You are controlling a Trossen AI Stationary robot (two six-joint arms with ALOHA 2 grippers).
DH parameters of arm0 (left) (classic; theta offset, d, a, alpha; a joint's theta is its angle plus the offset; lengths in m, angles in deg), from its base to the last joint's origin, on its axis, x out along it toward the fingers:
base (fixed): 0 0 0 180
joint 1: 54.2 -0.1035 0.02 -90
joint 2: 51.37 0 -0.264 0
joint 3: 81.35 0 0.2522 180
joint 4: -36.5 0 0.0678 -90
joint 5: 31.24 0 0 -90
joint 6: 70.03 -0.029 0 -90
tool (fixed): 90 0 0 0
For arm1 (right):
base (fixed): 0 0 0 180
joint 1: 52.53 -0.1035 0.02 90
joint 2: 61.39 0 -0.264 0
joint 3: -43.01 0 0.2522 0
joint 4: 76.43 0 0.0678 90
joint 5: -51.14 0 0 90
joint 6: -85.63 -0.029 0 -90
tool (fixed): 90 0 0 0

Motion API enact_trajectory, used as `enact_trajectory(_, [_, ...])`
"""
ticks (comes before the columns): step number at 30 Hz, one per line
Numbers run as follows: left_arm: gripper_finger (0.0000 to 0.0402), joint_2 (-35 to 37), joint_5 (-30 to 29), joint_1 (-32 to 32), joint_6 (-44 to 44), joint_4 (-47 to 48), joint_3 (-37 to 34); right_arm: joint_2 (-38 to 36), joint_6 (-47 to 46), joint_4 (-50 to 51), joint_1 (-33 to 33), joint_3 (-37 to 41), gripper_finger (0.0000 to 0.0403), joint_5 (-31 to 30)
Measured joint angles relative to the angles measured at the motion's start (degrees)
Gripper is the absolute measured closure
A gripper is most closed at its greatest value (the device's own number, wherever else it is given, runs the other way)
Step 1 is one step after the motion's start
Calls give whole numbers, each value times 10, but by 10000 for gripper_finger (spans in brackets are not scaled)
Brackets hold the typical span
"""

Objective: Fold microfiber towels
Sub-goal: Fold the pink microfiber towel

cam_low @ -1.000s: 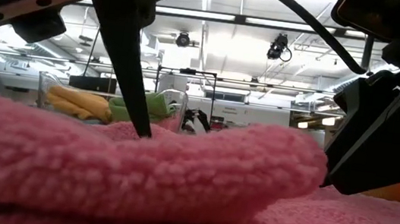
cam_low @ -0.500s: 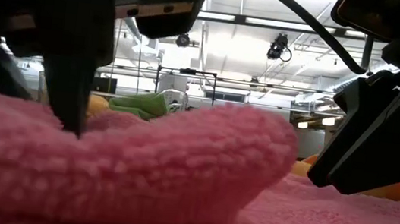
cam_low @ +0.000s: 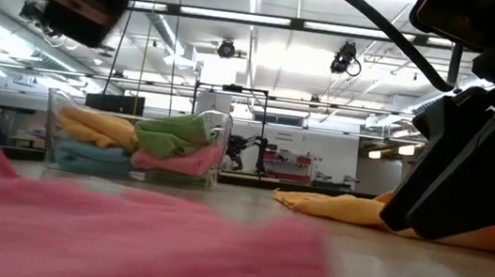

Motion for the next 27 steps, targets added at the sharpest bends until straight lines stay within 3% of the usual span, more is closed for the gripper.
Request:
enact_trajectory(7, [389,2,13,-2,13,61,41,0,29,-54,9,0,238,-14])
enact_trajectory(15, [382,-14,56,-28,24,52,45,18,92,-119,39,0,238,-16])
enact_trajectory(20, [391,-23,65,-37,11,49,45,79,143,-184,56,-7,238,4])
enact_trajectory(27, [378,-23,76,-56,-18,27,45,86,165,-188,78,-17,238,38])
